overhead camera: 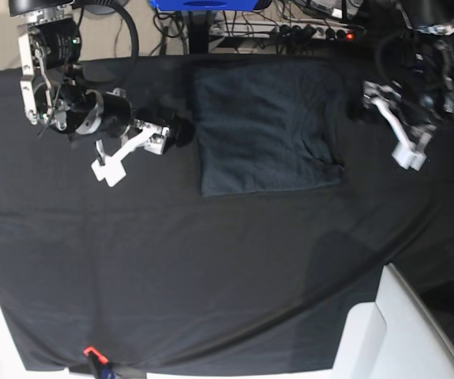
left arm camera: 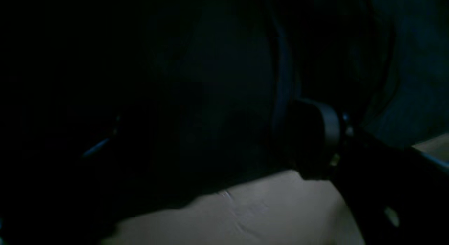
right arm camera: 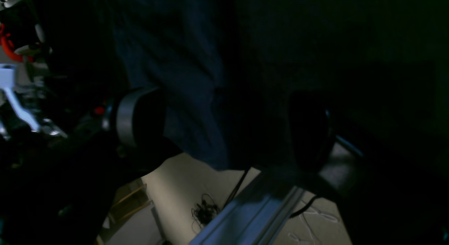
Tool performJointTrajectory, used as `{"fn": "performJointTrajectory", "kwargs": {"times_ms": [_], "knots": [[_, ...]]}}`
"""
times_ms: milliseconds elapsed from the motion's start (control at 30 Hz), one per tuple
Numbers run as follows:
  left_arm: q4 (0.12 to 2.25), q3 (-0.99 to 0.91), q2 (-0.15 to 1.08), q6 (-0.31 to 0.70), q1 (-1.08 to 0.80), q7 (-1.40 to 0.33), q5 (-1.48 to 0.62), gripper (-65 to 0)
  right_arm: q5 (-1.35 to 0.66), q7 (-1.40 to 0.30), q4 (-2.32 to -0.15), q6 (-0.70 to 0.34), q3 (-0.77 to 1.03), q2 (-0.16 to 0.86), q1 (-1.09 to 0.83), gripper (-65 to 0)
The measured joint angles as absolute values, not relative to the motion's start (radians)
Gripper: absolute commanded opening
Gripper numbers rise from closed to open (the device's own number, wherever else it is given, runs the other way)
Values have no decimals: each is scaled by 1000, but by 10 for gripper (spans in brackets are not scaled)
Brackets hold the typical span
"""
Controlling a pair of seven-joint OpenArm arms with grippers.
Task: Fold the T-shirt properly
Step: 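Press and tuck the shirt's side edge inward with the left gripper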
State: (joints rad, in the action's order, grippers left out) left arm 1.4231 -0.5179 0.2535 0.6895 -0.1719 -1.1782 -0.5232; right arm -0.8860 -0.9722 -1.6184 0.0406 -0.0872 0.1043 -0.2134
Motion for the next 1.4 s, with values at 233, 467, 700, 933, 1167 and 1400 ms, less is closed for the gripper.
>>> {"fn": "performJointTrajectory", "kwargs": {"times_ms": [233,467,700,933,1167,1400], "knots": [[1268,-457,249,707,-103,-1143,-563,-79,-884,-971,-1617,41,-87,106,-212,-141],[1253,-450,228,705,-91,-1105,-562,-79,-884,-972,-1617,41,-87,104,-217,-141],[1251,-450,191,706,-91,-1084,-580,-81,-884,-971,-1617,41,-87,104,-217,-141],[1251,-450,169,707,-89,-1077,-582,-84,-883,-971,-1617,41,-87,104,-216,-141],[1229,-452,155,709,-83,-1067,-593,-86,-883,-971,-1617,41,-87,104,-214,-141],[1157,-457,139,727,-64,-1019,-645,-87,-884,-971,-1617,41,-87,104,-213,-141]]}}
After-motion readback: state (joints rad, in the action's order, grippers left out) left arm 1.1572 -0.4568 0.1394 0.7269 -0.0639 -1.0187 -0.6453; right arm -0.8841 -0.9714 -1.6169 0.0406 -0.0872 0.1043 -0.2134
